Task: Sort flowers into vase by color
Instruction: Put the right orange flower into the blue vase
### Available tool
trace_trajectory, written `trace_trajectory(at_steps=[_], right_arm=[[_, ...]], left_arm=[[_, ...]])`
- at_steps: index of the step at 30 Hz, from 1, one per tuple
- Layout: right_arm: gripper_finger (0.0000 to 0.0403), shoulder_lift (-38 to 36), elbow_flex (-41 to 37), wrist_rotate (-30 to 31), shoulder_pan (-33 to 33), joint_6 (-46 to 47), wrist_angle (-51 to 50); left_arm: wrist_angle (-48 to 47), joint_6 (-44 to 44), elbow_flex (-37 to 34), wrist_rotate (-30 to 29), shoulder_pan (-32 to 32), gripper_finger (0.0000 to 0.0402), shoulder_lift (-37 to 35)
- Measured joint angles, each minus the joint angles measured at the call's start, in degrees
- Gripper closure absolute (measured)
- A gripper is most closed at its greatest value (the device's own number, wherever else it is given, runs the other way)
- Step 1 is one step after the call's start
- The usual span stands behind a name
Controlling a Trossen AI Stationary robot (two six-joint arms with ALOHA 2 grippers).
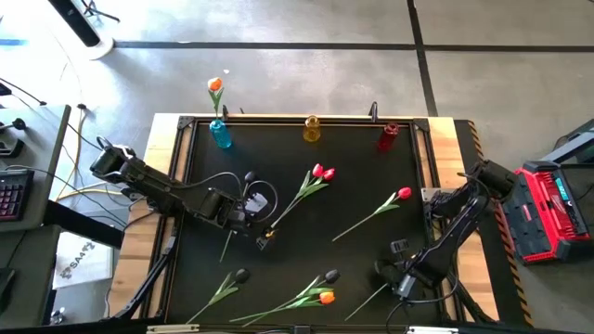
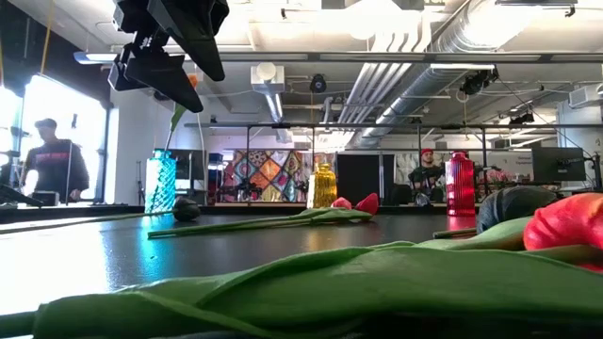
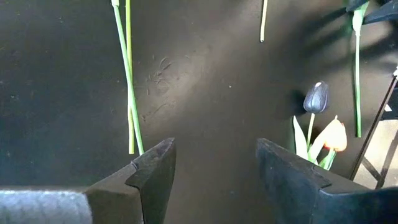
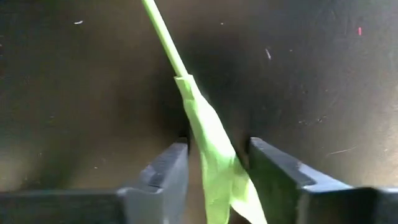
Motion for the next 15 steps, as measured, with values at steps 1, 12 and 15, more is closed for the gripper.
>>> trace_trajectory(at_steps=[1,12,15], right_arm=[[0.0275,-0.36,0.09,-0.1,-0.2,0.55,-0.25],[0.0381,-5.44,6.11,-3.2,-6.59,0.48,-9.3],[0.0383,-6.22,8.08,-3.2,-9.23,0.29,-10.01]], left_arm=[[0.01,0.01,0.0,0.0,0.06,0.019,0.0],[12.62,8.35,0.0,3.89,2.93,0.019,0.0],[17.32,12.39,0.0,4.75,3.85,0.019,0.0]])
